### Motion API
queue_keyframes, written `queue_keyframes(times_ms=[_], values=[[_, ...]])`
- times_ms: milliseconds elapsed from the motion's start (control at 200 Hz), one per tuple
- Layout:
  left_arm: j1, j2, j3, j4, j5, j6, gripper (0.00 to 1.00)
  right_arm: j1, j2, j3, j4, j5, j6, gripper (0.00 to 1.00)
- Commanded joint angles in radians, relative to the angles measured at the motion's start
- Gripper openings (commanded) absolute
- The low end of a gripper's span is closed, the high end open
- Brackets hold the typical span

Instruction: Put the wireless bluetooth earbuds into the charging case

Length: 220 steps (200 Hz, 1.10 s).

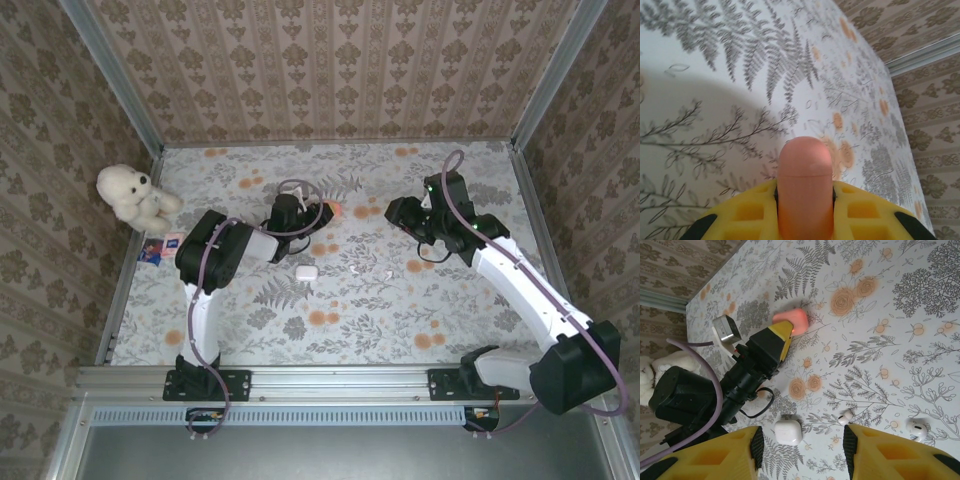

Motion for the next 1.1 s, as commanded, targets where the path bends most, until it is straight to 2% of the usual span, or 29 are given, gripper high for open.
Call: queue_keyframes(times_ms=[0, 80, 170, 290, 315, 385, 465, 530, 825, 840, 855, 955, 1040, 1095], values=[[0.008, -0.007, 0.014, -0.06, 0.008, 0.007, 0.24, 0.018, 0.015, 0.034, 0.001, 0.023, 0.004, 0.5], [0.013, -0.026, 0.009, -0.095, 0.002, 0.024, 0.4, 0.033, 0.022, 0.04, -0.006, 0.032, 0.003, 0.5], [0.02, -0.061, -0.001, -0.143, -0.009, 0.053, 0.53, 0.06, 0.035, 0.054, -0.027, 0.053, -0.002, 0.51], [0.035, -0.127, -0.021, -0.215, -0.026, 0.101, 0.65, 0.116, 0.057, 0.079, -0.059, 0.104, -0.008, 0.56], [0.039, -0.142, -0.027, -0.226, -0.03, 0.109, 0.72, 0.129, 0.063, 0.084, -0.064, 0.117, -0.008, 0.57], [0.054, -0.191, -0.047, -0.253, -0.033, 0.129, 0.77, 0.176, 0.083, 0.099, -0.089, 0.156, -0.004, 0.6], [0.065, -0.263, -0.076, -0.284, -0.043, 0.152, 0.79, 0.236, 0.119, 0.113, -0.109, 0.208, 0.004, 0.61], [0.114, -0.329, -0.099, -0.302, -0.049, 0.174, 0.8, 0.287, 0.147, 0.125, -0.12, 0.25, 0.017, 0.61], [0.232, -0.643, -0.103, -0.597, -0.178, 0.318, 0.87, 0.499, 0.529, 0.31, -0.22, 0.382, 0.086, 0.66], [0.239, -0.658, -0.103, -0.612, -0.191, 0.319, 0.97, 0.505, 0.55, 0.324, -0.224, 0.384, 0.091, 0.66], [0.246, -0.671, -0.103, -0.627, -0.207, 0.318, 1.0, 0.513, 0.571, 0.34, -0.23, 0.386, 0.095, 0.66], [0.297, -0.753, -0.117, -0.709, -0.295, 0.301, 1.0, 0.551, 0.696, 0.444, -0.266, 0.399, 0.124, 0.69], [0.343, -0.816, -0.132, -0.799, -0.386, 0.219, 1.0, 0.57, 0.784, 0.522, -0.287, 0.404, 0.149, 0.71], [0.376, -0.841, -0.151, -0.812, -0.388, 0.191, 1.0, 0.578, 0.834, 0.57, -0.3, 0.397, 0.161, 0.71]])
